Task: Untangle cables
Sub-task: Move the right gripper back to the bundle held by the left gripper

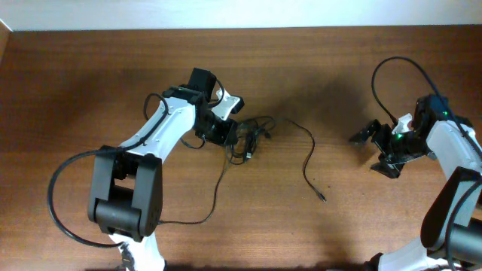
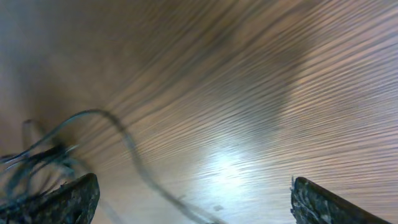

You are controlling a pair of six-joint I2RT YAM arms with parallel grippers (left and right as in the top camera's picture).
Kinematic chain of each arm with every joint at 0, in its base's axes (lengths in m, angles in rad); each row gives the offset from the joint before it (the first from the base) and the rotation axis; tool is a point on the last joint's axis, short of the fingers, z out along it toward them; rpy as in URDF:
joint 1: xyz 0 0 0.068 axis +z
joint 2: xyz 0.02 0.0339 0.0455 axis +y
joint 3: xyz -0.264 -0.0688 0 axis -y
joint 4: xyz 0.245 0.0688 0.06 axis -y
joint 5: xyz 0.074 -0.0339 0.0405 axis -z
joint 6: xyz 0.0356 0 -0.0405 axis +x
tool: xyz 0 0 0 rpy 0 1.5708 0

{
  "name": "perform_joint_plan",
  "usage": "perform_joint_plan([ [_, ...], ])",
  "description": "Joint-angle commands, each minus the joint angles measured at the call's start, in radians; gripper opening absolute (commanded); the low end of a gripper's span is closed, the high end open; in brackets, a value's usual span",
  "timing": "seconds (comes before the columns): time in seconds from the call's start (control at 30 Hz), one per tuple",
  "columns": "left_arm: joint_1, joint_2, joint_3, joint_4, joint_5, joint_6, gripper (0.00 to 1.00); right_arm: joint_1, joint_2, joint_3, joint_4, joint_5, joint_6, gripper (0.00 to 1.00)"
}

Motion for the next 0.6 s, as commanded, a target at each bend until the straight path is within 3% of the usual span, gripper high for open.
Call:
perform_joint_plan([
  [0.0, 0.008, 0.007, -0.005, 0.025, 0.003, -0.008, 0.0, 0.057, -0.019, 0.002, -0.002, -0.148, 0.029, 0.93],
  [0.2, 0.008, 0.007, -0.005, 0.024, -0.033, -0.008, 0.0, 0.318, -0.019, -0.005, 0.043, -0.165, -0.039, 0.85],
  [0.23, 0.008, 0.007, -0.005, 0.023, -0.032, -0.008, 0.0, 0.348, -0.019, -0.005, 0.076, -0.189, -0.039, 0.74],
  [0.33, 0.008, 0.007, -0.005, 0.013, -0.021, -0.007, 0.0, 0.445, -0.019, -0.005, 0.15, -0.194, -0.039, 0.59],
  [0.57, 0.014, 0.007, -0.005, -0.008, -0.002, 0.031, 0.0, 0.531, -0.019, -0.005, 0.282, -0.474, -0.076, 0.6],
])
